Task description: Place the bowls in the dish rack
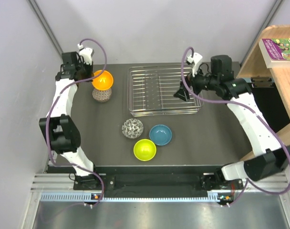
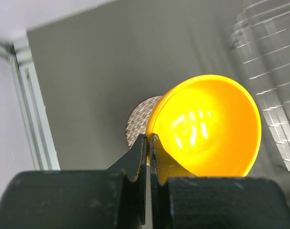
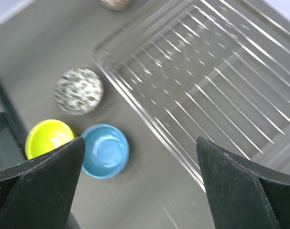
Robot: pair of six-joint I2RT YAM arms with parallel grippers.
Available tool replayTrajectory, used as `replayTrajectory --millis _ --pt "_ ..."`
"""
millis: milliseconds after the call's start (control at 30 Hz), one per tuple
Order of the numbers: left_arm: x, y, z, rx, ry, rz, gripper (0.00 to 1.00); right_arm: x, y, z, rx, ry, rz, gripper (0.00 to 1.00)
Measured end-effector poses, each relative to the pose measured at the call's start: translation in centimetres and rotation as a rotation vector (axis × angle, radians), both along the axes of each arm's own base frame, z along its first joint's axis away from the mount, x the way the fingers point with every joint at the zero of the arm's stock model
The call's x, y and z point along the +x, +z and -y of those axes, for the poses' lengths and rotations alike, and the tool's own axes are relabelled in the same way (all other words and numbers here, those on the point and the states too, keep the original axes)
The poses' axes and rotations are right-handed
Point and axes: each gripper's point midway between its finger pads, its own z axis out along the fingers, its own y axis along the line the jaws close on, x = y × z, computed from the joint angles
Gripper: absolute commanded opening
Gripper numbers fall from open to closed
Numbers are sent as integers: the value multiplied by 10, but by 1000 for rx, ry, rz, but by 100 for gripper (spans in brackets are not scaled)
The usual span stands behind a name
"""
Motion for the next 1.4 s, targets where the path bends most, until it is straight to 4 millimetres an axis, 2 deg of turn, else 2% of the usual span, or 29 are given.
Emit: replayTrajectory --millis 167,233,300,400,500,600,700,900,1033,1233,1400 --pt "-23 52 32 -56 -110 108 0 16 6 -34 113 109 -89 100" --pt "-37 71 54 -74 -176 148 0 18 8 -46 169 159 -129 100" --pt "-51 85 84 -89 -260 178 0 19 9 -60 232 222 -191 100" --pt "-71 95 134 -107 -397 198 0 24 6 -75 300 298 -279 100" --pt "-92 95 187 -128 -543 193 0 29 -5 -85 346 351 -365 100" --pt "-108 95 219 -143 -635 185 0 36 -15 -90 383 370 -427 100" --pt "-114 94 233 -151 -676 182 0 43 -16 -93 435 381 -446 100" --pt "-113 88 243 -151 -702 171 0 49 -18 -94 588 416 -513 100" --pt "-114 84 253 -155 -726 167 0 57 -11 -95 683 470 -552 100" --pt "-123 82 270 -162 -772 160 0 57 -32 -96 731 468 -763 100" --pt "-129 85 278 -167 -797 165 0 54 -35 -94 737 487 -701 99"
